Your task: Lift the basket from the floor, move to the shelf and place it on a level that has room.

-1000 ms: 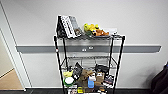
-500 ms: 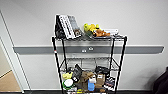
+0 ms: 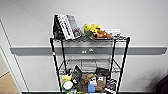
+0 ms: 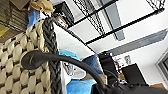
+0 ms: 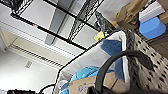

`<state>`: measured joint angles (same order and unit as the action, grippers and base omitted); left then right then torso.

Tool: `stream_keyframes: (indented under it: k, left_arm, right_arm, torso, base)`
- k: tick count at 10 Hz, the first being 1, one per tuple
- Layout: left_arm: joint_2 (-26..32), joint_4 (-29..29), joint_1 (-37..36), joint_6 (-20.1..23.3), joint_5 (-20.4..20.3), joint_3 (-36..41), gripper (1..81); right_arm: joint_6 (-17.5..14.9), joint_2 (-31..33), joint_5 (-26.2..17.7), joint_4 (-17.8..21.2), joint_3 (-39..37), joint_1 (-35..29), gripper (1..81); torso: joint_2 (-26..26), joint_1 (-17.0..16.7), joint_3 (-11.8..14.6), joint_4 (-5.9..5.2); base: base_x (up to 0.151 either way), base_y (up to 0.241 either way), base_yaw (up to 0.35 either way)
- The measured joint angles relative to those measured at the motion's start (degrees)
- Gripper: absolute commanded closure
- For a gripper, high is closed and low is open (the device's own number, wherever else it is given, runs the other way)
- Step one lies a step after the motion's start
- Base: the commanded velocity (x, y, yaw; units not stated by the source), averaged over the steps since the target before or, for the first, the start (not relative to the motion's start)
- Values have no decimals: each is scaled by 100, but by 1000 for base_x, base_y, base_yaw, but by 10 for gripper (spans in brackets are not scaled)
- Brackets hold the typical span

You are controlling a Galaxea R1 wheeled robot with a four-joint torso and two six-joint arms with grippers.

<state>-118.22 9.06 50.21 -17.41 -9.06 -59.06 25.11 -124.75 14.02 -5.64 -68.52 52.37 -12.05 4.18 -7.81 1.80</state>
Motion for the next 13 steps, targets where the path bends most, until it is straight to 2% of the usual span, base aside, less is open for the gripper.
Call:
stream_keyframes:
  k: [5,13]
  left_arm:
    - [17,-27,0,0,-6,121,811]
    - [43,-44,0,0,-4,204,811]
  right_arm:
    - [-1,208,146,-2,246,-20,811]
    - [-1,189,161,0,266,-20,811]
  torso:
    - [0,-2,0,0]
    - [0,0,0,0]
  base:
    - [112,0,0]
    - [112,0,0]
